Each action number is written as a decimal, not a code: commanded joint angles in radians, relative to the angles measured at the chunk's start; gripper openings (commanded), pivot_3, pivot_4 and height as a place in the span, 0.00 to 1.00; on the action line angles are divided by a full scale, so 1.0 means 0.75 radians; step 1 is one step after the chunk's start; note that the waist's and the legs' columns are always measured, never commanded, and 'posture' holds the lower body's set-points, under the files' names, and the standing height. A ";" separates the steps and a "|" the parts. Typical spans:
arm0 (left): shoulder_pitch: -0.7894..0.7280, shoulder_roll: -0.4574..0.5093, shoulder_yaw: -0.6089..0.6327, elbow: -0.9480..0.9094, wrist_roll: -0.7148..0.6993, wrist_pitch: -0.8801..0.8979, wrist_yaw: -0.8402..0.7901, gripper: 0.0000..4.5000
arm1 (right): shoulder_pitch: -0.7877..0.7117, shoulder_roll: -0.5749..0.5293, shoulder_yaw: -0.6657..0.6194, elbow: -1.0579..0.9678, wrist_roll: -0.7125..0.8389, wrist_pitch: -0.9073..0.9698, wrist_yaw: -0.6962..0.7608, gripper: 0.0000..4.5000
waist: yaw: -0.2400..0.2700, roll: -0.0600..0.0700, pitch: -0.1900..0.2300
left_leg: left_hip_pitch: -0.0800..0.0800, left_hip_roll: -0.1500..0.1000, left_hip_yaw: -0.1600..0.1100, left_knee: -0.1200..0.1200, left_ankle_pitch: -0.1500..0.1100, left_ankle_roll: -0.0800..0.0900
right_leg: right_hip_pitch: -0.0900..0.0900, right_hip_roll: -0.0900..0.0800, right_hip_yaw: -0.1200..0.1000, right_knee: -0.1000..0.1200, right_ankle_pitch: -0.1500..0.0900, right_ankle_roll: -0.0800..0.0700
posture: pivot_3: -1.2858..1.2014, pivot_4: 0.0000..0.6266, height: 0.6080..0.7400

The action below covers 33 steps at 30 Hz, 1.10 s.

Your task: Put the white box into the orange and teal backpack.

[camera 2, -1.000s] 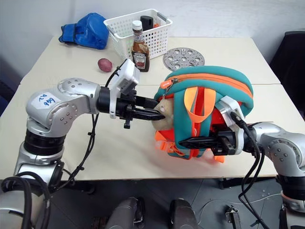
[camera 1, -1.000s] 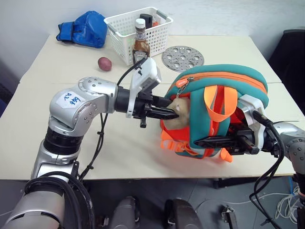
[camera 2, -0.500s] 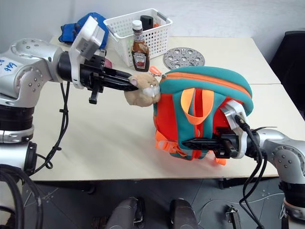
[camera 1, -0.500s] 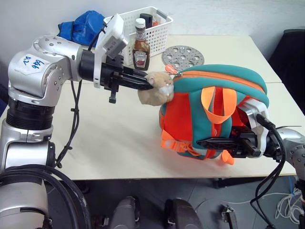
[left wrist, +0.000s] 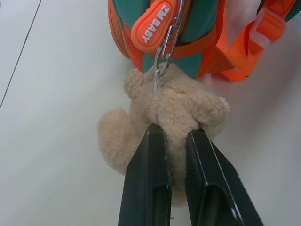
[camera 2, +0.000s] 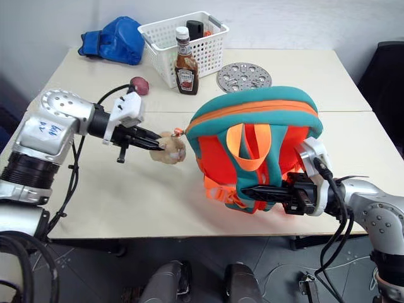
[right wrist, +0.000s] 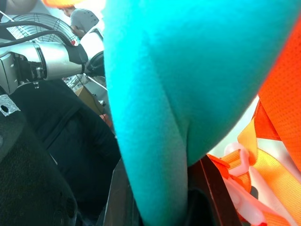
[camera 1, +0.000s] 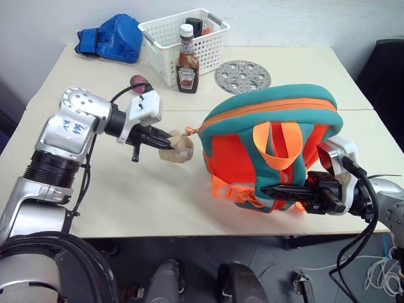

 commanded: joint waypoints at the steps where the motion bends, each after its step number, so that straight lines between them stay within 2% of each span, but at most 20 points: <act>1: 0.078 -0.025 -0.002 0.006 0.080 -0.078 0.048 0.03 | 0.009 0.013 -0.060 -0.017 0.039 -0.032 0.000 0.00 | 0.000 0.000 0.000 | 0.000 0.000 0.000 0.000 0.000 0.000 | 0.000 0.000 0.000 0.000 0.000 0.000 | 0.52 0.24 1.00; 10: 0.244 -0.260 -0.096 -0.035 0.223 -0.157 0.215 0.03 | -0.008 0.048 -0.041 -0.034 0.051 -0.057 -0.014 0.00 | 0.001 0.000 0.000 | 0.001 0.000 -0.001 0.000 0.000 0.000 | 0.001 0.000 -0.001 0.001 0.000 0.000 | 0.52 0.24 1.00; 14: 0.256 -0.297 -0.072 -0.023 0.240 -0.142 0.248 0.03 | -0.006 0.060 -0.026 -0.047 0.026 -0.081 -0.017 0.00 | 0.018 0.001 -0.001 | 0.002 0.000 -0.002 0.001 0.000 0.000 | 0.003 -0.001 -0.001 0.001 0.000 0.000 | 0.52 0.24 1.00; 18: 0.291 -0.285 -0.002 -0.092 0.169 -0.036 0.225 0.03 | 0.004 0.065 0.021 -0.040 -0.127 -0.176 -0.048 0.00 | 0.028 0.001 -0.001 | 0.001 0.000 -0.002 0.003 -0.001 0.002 | 0.003 -0.001 -0.001 0.001 0.000 0.000 | 0.52 0.24 1.00; 21: 0.359 -0.224 0.095 -0.236 0.055 0.132 0.181 0.24 | 0.012 -0.003 0.010 0.020 -0.238 -0.234 -0.001 0.22 | 0.024 0.001 -0.001 | 0.001 0.000 -0.001 0.002 -0.001 0.002 | 0.003 -0.001 -0.001 0.001 0.000 0.000 | 0.52 0.24 1.00; 26: 0.566 -0.017 0.383 -0.522 -0.232 0.424 0.116 0.60 | -0.010 -0.179 -0.157 0.234 -0.274 -0.242 0.084 0.60 | -0.007 0.002 -0.001 | 0.002 0.000 -0.002 0.000 0.000 0.000 | 0.002 -0.001 -0.001 0.001 0.000 0.000 | 0.52 0.24 1.00; 31: 0.765 0.157 0.682 -0.701 -0.499 0.659 0.077 0.96 | 0.061 -0.377 -0.281 0.401 -0.303 -0.230 0.286 0.98 | -0.003 0.002 0.000 | 0.002 0.001 -0.003 -0.001 0.000 -0.001 | 0.002 -0.001 -0.002 0.001 0.000 0.000 | 0.52 0.24 1.00; 33: 0.895 0.262 0.844 -0.745 -0.554 0.699 0.033 0.99 | 0.062 -0.502 -0.313 0.568 -0.363 -0.260 0.409 1.00 | -0.004 0.004 0.001 | 0.002 0.000 -0.003 -0.001 0.000 0.000 | 0.003 -0.002 -0.002 -0.001 0.000 0.000 | 0.52 0.24 1.00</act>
